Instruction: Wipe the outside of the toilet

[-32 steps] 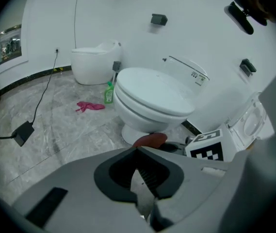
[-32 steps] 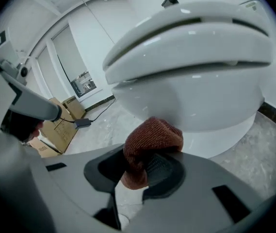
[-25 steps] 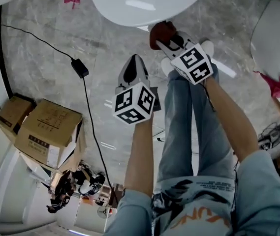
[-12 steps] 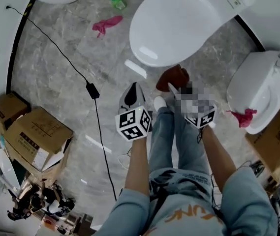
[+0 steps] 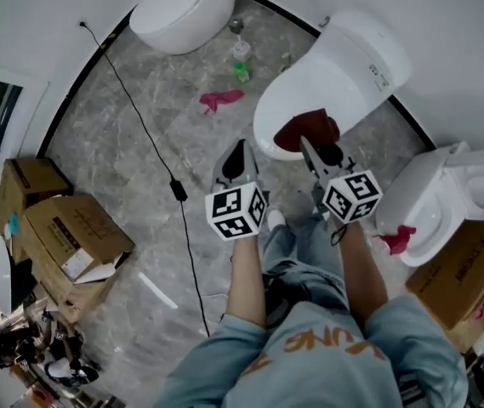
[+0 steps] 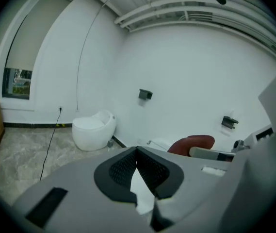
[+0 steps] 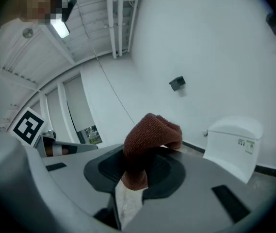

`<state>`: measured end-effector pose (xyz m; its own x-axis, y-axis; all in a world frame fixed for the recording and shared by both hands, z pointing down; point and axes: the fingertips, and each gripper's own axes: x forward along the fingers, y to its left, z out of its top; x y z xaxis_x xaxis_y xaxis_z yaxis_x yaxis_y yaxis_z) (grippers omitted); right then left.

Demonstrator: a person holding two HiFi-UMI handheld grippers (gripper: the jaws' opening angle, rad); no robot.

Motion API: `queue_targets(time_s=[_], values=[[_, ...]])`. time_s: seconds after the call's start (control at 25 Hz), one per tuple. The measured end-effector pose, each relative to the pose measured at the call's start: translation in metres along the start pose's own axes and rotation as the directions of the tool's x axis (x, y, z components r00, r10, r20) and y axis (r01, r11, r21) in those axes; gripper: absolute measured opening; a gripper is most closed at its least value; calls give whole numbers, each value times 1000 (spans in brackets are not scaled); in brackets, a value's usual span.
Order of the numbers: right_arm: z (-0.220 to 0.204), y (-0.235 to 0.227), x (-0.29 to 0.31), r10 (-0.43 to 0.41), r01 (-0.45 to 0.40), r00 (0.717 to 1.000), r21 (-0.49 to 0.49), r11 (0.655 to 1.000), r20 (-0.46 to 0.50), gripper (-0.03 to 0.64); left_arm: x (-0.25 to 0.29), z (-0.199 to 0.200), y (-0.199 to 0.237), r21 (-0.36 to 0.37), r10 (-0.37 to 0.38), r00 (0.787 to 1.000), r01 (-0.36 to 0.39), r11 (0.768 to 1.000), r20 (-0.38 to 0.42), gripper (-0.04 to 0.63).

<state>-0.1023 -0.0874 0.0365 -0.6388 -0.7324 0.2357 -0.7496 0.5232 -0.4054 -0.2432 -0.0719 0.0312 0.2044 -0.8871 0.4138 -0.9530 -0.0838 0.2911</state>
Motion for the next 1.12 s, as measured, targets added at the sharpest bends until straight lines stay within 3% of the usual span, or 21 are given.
queue_targets(time_s=[0.16, 0.44, 0.72, 1.12], values=[[70, 27, -10, -11, 18, 995, -73, 997, 99, 87, -21, 65, -17, 57, -25, 992, 18, 998, 123, -8], [136, 50, -29, -66, 101, 986, -243, 965, 152, 86, -50, 129, -42, 143, -76, 968, 42, 989, 240, -8], [160, 73, -30, -34, 95, 983, -345, 934, 179, 87, -68, 155, -39, 190, -57, 955, 1, 982, 290, -8], [156, 92, -21, -12, 69, 987, -353, 933, 159, 87, -77, 160, -18, 180, -34, 952, -22, 983, 303, -8]])
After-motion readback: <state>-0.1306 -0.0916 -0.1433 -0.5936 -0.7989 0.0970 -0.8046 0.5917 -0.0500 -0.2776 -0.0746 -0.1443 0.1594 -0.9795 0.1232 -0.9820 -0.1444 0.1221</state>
